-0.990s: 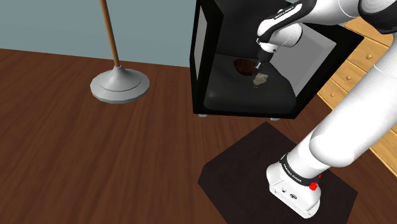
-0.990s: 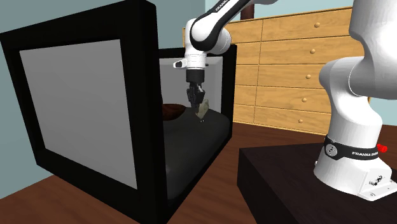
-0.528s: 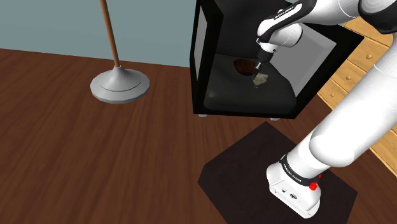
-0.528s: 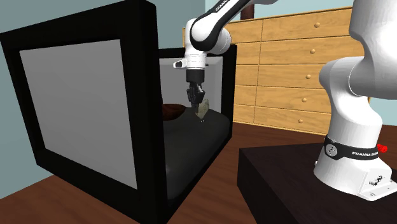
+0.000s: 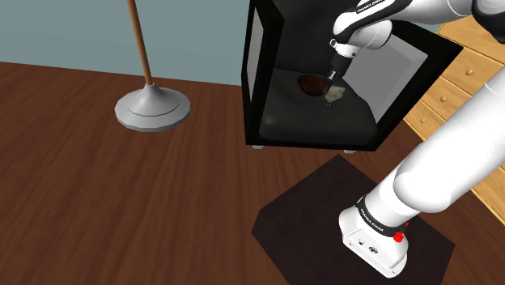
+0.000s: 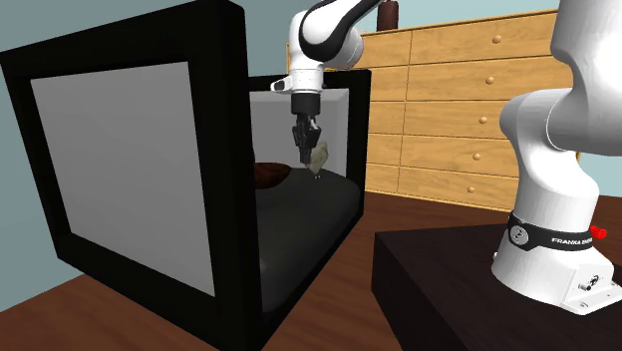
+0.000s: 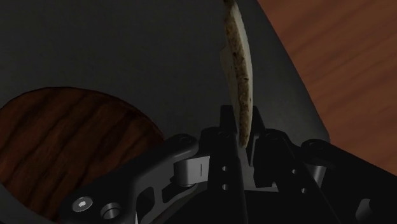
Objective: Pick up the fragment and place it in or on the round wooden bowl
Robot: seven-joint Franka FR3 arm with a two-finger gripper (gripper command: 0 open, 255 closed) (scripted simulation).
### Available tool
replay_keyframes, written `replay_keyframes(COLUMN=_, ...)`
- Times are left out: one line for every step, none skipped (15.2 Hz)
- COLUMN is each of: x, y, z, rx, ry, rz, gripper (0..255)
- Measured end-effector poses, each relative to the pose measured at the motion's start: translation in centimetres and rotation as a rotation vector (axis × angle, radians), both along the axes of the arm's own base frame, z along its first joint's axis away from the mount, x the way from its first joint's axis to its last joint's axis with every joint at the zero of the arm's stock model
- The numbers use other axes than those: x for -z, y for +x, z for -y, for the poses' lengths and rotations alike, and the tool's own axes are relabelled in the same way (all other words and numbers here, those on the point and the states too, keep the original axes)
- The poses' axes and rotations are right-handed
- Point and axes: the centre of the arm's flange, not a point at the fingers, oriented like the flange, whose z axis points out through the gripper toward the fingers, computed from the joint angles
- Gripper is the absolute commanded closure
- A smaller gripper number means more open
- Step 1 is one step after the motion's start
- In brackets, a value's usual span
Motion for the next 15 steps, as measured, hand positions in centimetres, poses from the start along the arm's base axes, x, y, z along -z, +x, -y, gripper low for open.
replay_keyframes(x=-0.6, y=0.1, z=0.0, rx=0.0, ry=0.0, rz=0.0, gripper=255)
replay_keyframes(x=-1.1, y=0.1, z=-0.1, rx=0.0, ry=0.0, rz=0.0, gripper=255)
replay_keyframes(x=-1.6, y=0.0, z=-0.1, rx=0.0, ry=0.0, rz=0.0, gripper=255)
replay_keyframes(x=-2.1, y=0.0, z=0.0, rx=0.0, ry=0.0, rz=0.0, gripper=255)
replay_keyframes(x=-2.6, y=0.1, z=-0.1, rx=0.0, ry=0.0, rz=0.0, gripper=255)
replay_keyframes(x=-3.1, y=0.0, z=0.0, rx=0.0, ry=0.0, rz=0.0, gripper=255)
replay_keyframes(x=-3.6, y=-0.1, z=0.0, rx=0.0, ry=0.0, rz=0.0, gripper=255)
replay_keyframes(x=-4.1, y=-0.1, z=0.0, rx=0.0, ry=0.0, rz=0.0, gripper=255)
replay_keyframes(x=-4.7, y=-0.1, z=-0.1, rx=0.0, ry=0.0, rz=0.0, gripper=255)
replay_keyframes(x=-5.1, y=-0.1, z=-0.1, rx=0.0, ry=0.0, rz=0.0, gripper=255)
replay_keyframes(x=-5.8, y=0.0, z=0.1, rx=0.0, ry=0.0, rz=0.0, gripper=255)
replay_keyframes(x=-6.4, y=0.0, z=0.1, rx=0.0, ry=0.0, rz=0.0, gripper=255)
replay_keyframes(x=-6.9, y=0.0, z=0.0, rx=0.0, ry=0.0, rz=0.0, gripper=255)
replay_keyframes(x=-7.4, y=0.0, z=0.0, rx=0.0, ry=0.0, rz=0.0, gripper=255)
replay_keyframes(x=-7.7, y=0.0, z=-0.1, rx=0.0, ry=0.0, rz=0.0, gripper=255)
